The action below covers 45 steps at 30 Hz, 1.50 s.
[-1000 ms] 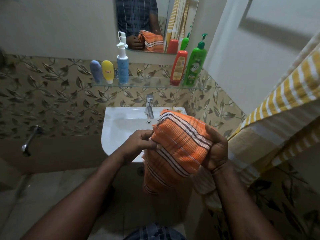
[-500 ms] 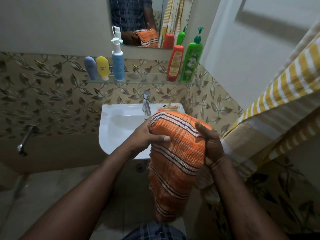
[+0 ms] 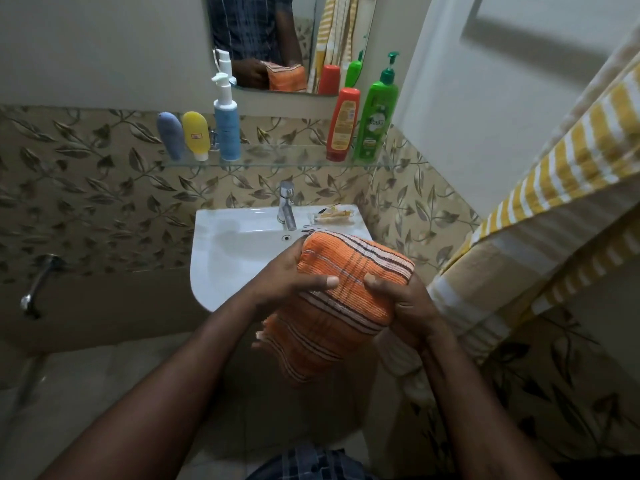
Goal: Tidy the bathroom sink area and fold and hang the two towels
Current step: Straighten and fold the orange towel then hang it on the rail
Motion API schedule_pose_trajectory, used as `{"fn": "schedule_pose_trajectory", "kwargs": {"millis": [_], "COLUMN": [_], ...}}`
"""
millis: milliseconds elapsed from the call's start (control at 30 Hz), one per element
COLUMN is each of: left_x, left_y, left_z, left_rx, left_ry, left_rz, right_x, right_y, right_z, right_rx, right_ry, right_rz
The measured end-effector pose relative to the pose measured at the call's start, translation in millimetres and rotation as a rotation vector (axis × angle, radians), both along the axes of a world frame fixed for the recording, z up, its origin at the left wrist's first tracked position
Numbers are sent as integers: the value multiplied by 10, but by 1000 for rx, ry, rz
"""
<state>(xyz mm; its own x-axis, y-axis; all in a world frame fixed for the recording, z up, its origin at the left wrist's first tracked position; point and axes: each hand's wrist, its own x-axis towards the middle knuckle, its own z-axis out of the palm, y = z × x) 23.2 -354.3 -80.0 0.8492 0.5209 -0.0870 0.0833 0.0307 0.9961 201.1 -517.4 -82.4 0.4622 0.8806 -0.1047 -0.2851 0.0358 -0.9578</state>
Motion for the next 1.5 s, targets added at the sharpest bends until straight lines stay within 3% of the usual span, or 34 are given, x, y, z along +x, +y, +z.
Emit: {"fn": "schedule_pose_trajectory", "kwargs": {"millis": [167, 267, 467, 667, 733, 833, 933, 1067, 1300, 1500], "left_x": [9, -46, -249, -157, -147, -123, -14, 221, 550, 746], "left_y": [29, 40, 223, 310, 355, 422, 505, 594, 726, 988], "left_z": [18, -45, -21, 122, 181, 365, 617, 947, 1253, 1463], "left_rx": [74, 23, -201, -11, -60, -291, -367, -326, -151, -96], "left_ry": [-111, -124, -77, -70, -99, -175, -190, -134, -230, -207], "left_rz": [134, 145, -141, -16, -74, -213, -189, -184, -130, -235], "right_x": [7, -14, -81, -78, -89, -81, -85, -78, 91, 289], "right_y": [7, 14, 133, 325, 340, 334, 343, 362, 429, 631], "right_z": [22, 75, 285, 539, 635, 750, 847, 912, 959, 1097], "right_rx": [19, 38, 70, 17, 24, 39, 33, 49, 386, 427], "right_ry": [45, 57, -13, -169, -165, -204, -237, -214, 91, -34], "right_rz": [-37, -49, 1, -120, -136, -123, -122, -128, -54, -295]}}
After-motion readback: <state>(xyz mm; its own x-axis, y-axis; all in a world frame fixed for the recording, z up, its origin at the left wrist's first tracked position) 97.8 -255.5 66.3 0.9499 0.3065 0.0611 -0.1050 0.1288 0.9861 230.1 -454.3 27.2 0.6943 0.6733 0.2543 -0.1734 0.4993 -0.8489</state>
